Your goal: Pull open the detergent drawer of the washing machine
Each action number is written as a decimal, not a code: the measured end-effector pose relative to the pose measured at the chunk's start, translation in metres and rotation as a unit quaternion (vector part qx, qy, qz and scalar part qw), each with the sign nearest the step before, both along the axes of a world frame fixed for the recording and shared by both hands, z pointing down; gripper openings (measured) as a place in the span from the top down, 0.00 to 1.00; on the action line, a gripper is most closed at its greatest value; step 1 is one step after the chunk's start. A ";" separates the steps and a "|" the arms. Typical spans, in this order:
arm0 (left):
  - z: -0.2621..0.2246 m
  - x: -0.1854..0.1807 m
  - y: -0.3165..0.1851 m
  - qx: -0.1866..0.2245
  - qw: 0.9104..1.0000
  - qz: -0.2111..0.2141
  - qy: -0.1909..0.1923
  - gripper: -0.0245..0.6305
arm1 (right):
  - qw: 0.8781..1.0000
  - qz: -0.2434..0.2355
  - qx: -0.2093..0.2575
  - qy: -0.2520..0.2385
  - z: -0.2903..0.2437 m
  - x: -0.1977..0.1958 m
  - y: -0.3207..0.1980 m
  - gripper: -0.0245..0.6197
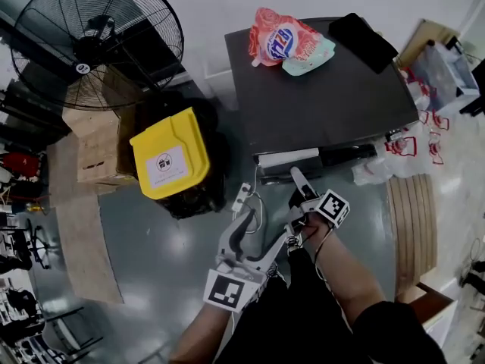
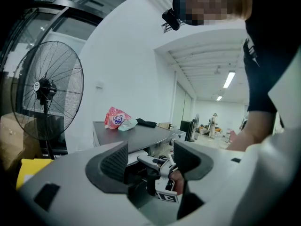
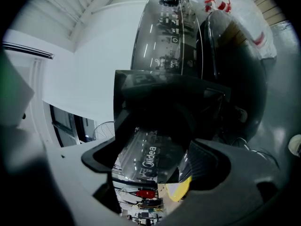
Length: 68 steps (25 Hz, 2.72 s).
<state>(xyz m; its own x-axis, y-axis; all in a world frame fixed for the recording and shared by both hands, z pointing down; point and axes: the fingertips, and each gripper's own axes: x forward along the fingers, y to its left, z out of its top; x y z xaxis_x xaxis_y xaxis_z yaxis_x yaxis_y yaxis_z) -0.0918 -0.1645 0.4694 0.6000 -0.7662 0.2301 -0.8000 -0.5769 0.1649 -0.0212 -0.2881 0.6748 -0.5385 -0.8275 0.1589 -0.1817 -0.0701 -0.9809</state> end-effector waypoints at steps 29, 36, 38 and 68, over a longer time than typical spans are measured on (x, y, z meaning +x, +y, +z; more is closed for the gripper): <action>-0.008 0.008 0.078 0.019 0.999 0.047 0.003 0.54 | 1.000 0.024 -0.005 -0.008 0.007 0.017 0.107 0.24; -0.013 0.001 0.091 0.026 0.998 0.056 0.005 0.54 | 0.999 0.028 -0.012 0.011 0.008 0.019 0.121 0.29; -0.013 0.000 0.095 0.026 0.998 0.059 0.006 0.54 | 1.000 0.019 -0.010 0.022 0.008 0.021 0.131 0.29; -0.058 0.023 0.120 0.075 0.996 0.039 0.028 0.56 | 0.677 -0.116 0.466 0.558 -0.302 0.007 0.225 0.96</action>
